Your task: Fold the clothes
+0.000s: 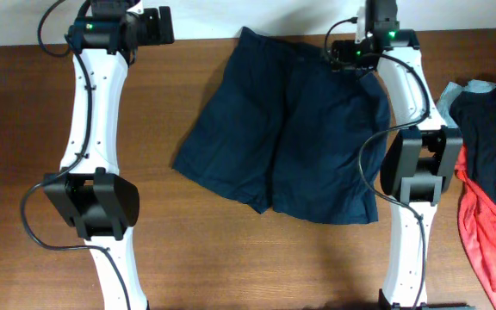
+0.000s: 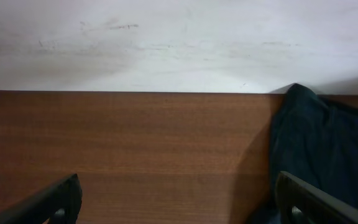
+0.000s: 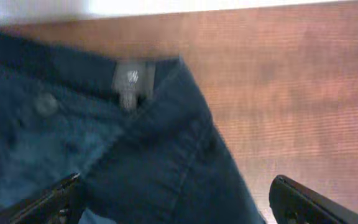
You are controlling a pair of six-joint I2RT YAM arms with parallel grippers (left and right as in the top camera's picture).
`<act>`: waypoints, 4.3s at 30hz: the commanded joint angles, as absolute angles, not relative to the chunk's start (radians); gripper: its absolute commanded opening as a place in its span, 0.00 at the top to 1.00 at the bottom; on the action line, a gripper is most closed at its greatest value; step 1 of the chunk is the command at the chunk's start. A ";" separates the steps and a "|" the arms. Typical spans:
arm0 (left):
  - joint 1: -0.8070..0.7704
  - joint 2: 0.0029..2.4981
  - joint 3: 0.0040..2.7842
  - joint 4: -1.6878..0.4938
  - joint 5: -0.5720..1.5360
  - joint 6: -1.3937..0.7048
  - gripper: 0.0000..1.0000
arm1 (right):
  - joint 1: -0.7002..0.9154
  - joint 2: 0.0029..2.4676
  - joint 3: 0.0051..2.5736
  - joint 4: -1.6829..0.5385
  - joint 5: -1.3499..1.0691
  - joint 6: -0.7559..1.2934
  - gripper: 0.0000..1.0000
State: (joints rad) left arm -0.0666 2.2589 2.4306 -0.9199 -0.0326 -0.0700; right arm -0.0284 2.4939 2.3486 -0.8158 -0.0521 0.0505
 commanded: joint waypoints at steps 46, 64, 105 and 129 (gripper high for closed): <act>-0.142 2.375 2.422 -0.963 -0.105 -0.051 0.01 | -0.175 2.151 2.344 -1.491 -0.380 0.083 0.96; -0.142 2.375 2.422 -0.963 -0.105 -0.051 0.01 | -0.083 2.151 1.801 -1.447 -0.222 0.088 0.96; -0.142 2.375 2.422 -0.963 -0.105 -0.051 0.01 | -0.086 2.149 1.851 -0.815 0.164 0.060 0.96; -0.142 2.375 2.422 -0.963 -0.105 -0.051 0.01 | 0.316 2.362 2.038 -0.580 -0.030 0.113 0.96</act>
State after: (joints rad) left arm -0.1448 2.3695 2.4210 -0.9623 -0.0952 -0.0673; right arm 0.2947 2.3001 2.0392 -0.6018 -0.0498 0.0921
